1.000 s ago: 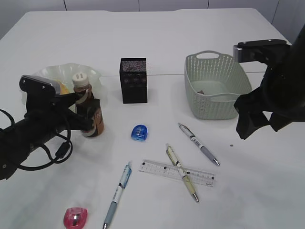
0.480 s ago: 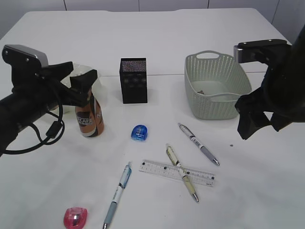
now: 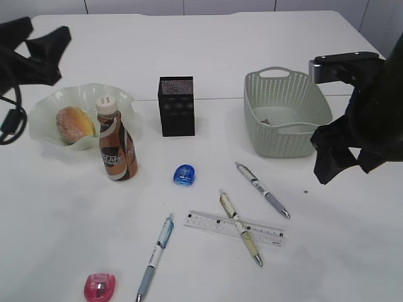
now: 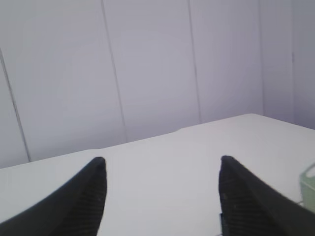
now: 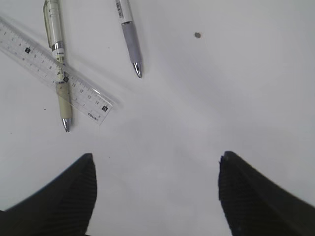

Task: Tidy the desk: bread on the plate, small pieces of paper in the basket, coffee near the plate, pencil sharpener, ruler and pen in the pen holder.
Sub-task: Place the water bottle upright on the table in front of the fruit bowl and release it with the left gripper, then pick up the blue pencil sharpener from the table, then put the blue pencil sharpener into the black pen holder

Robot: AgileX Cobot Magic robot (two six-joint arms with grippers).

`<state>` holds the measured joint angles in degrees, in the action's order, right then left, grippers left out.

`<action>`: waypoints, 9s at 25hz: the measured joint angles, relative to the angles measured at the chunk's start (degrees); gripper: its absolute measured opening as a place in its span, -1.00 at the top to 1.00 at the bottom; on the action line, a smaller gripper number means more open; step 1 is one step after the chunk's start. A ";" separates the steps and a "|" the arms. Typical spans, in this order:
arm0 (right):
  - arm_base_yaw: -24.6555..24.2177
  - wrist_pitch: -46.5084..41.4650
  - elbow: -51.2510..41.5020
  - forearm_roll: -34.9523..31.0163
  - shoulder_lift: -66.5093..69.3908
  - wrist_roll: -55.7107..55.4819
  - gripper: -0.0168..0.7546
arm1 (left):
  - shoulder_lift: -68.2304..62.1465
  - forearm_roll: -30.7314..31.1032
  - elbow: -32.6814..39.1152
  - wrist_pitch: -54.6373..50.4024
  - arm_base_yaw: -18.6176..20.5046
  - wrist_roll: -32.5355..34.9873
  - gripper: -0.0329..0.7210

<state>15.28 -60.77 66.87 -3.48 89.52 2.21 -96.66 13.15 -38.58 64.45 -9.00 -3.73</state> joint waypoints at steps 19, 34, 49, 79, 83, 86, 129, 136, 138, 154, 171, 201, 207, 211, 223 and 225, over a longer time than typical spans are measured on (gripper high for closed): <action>0.00 -0.52 0.00 -2.03 0.00 -0.10 -0.51 | 25.14 -3.08 0.57 -73.25 8.90 -6.71 -0.40; 2.06 -5.90 12.09 -3.66 0.15 -5.00 -0.51 | 30.73 -27.15 0.57 -120.12 8.90 7.32 -0.37; 16.48 -9.47 39.17 0.87 25.86 -25.82 -0.36 | 38.16 -35.96 0.57 -114.03 8.90 8.02 -0.33; 16.67 -10.05 65.61 -2.58 54.99 -44.76 -0.23 | 38.25 -36.05 0.57 -112.28 8.90 8.02 -0.32; 16.67 -10.05 65.61 -2.58 55.61 -44.76 -0.23 | 38.25 -36.05 0.57 -111.26 8.90 8.02 -0.31; 16.67 -10.05 65.61 -2.23 55.74 -44.76 -0.23 | 38.25 -36.05 0.57 -111.16 8.90 8.02 -0.31; 16.67 -9.95 60.73 -1.83 53.12 -39.62 -0.23 | 38.25 -37.52 0.57 -111.60 8.90 8.12 -0.31; 16.67 -9.95 60.73 -0.39 53.12 -42.41 -0.23 | 38.25 -37.52 0.57 -111.40 8.90 8.12 -0.31; 16.67 -9.95 60.73 0.07 53.12 -42.54 -0.23 | 38.25 -37.52 0.57 -111.40 8.90 8.12 -0.31; 16.67 -9.95 60.73 -1.45 54.77 -42.67 -0.23 | 38.25 -37.52 0.57 -111.16 8.90 8.12 -0.31; 16.67 -9.75 60.73 -1.70 56.23 -43.04 0.13 | 38.25 -37.52 0.57 -111.16 8.90 8.12 -0.31; 11.82 -10.29 72.41 -2.15 50.79 -14.12 0.15 | 38.25 -35.72 0.57 -110.11 8.90 8.12 -0.30; 4.88 -10.31 72.41 -11.79 49.93 -5.99 0.15 | 38.25 -35.72 0.57 -110.11 8.90 8.12 -0.30; -0.31 -10.41 72.41 -21.03 49.93 2.38 0.15 | 38.25 -35.72 0.57 -111.45 8.90 8.14 -0.30; -6.29 -8.60 72.41 -42.89 51.01 20.85 0.15 | 38.25 -35.72 0.57 -112.58 8.90 8.24 -0.30; -6.29 -8.48 72.41 -44.68 51.89 22.94 0.15 | 38.25 -35.72 0.57 -112.58 8.90 8.24 -0.30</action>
<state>8.99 -69.25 139.28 -48.17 141.42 25.15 -58.42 -22.57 -38.01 -48.13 -0.10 4.51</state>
